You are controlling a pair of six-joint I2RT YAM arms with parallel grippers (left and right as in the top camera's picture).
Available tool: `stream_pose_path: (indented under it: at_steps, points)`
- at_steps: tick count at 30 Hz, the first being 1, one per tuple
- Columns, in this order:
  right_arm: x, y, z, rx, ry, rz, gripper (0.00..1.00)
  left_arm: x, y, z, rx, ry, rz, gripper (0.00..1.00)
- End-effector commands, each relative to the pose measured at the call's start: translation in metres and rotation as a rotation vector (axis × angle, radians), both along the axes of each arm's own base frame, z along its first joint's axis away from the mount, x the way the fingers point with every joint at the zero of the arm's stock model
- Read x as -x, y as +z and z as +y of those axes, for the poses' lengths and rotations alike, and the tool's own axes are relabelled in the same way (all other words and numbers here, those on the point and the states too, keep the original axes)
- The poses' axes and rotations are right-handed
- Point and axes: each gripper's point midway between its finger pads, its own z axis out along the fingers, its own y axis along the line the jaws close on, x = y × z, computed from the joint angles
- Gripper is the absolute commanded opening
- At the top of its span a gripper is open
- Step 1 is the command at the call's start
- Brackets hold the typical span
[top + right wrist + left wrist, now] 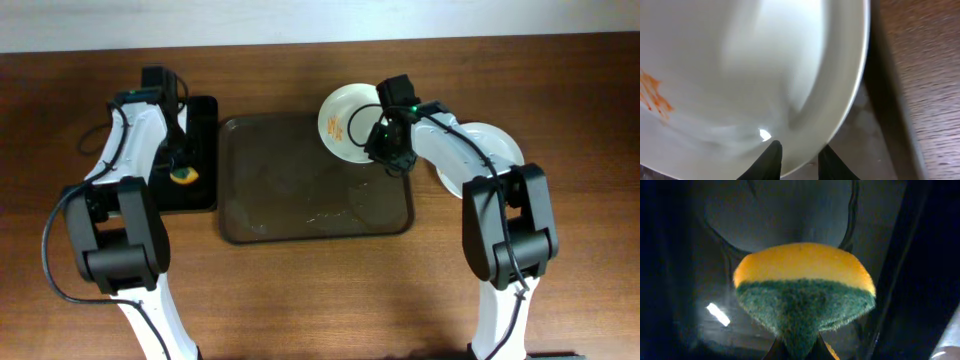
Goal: Clean dirty plates on tray and stack at the side
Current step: 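Reach the right gripper to the last plate on the tray and grasp it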
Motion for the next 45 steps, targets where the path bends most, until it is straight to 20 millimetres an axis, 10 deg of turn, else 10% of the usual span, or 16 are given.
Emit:
stream_pose_path:
  at_steps: [1, 13, 19, 24, 31, 38, 45]
  points:
    - [0.007, -0.011, 0.011, 0.000, 0.023, 0.026, 0.25, 0.019, -0.018, -0.007, 0.036, -0.024, 0.049, 0.01]
    - [0.019, -0.012, 0.030, 0.022, 0.094, 0.039, 0.15, 0.027, -0.040, -0.029, 0.162, -0.033, 0.042, 0.01]
    - [0.027, -0.011, 0.040, -0.019, 0.134, 0.063, 0.24, 0.000, 0.020, -0.025, 0.139, -0.041, -0.073, 0.01]
    - [0.036, -0.009, 0.058, -0.038, 0.175, 0.070, 0.61, -0.030, 0.099, -0.039, 0.143, -0.088, -0.260, 0.01]
    - [0.021, 0.043, 0.049, -0.022, 0.248, -0.019, 0.90, -0.023, 0.103, -0.087, 0.190, -0.184, -0.242, 0.01]
    - [-0.006, 0.060, 0.011, -0.059, 0.236, -0.067, 0.88, -0.023, 0.105, -0.135, 0.212, -0.278, -0.256, 0.01]
    - [-0.011, 0.015, 0.030, -0.106, 0.285, -0.023, 0.61, -0.021, 0.098, -0.159, 0.230, -0.282, -0.246, 0.01]
